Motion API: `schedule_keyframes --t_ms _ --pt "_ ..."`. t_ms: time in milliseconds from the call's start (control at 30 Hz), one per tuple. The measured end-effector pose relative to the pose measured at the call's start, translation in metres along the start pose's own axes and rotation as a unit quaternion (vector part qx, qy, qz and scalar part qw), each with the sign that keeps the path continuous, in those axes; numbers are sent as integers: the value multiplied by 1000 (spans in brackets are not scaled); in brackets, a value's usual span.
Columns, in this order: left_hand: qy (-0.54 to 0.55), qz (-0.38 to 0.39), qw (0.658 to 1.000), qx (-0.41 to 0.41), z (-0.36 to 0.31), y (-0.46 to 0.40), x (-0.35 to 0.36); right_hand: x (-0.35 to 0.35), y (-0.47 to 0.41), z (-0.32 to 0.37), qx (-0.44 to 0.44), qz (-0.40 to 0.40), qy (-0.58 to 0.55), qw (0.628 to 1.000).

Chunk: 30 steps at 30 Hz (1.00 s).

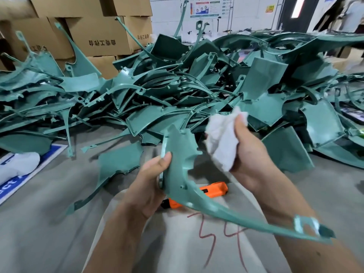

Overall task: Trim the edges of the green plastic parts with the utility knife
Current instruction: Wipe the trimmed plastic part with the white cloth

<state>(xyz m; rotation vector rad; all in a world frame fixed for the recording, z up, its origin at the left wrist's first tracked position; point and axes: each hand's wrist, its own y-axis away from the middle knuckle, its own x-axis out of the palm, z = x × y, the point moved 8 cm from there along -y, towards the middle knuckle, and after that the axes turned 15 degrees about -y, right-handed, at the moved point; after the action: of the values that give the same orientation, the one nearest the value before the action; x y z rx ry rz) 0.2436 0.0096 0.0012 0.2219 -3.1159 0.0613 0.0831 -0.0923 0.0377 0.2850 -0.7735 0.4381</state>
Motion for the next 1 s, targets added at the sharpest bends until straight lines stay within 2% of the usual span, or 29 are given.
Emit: schedule_keyframes --t_ms 100,200,267,333,367,467,667,800,1000 --pt "-36 22 999 -15 6 -1 7 26 3 -16 50 84 167 981" --pt "-33 28 999 -31 9 3 1 46 7 -15 62 168 242 954" --pt "-50 10 998 -41 7 2 -7 52 8 -10 32 187 376 907" --pt "-65 -12 997 -39 7 1 -14 53 7 -5 -19 160 512 844" --pt "-66 -28 997 -33 6 0 -16 53 6 -4 -43 137 540 829" --pt "-58 -95 994 -7 2 -1 -21 50 9 -2 -87 95 522 843" --pt "-36 -208 977 25 -2 -1 -27 32 17 -13 -118 27 326 938" --pt "-32 -267 962 57 -2 3 -30 29 24 -17 -142 15 325 935" --pt "-10 -298 951 81 -5 7 -33 28 28 -14 -93 53 290 951"
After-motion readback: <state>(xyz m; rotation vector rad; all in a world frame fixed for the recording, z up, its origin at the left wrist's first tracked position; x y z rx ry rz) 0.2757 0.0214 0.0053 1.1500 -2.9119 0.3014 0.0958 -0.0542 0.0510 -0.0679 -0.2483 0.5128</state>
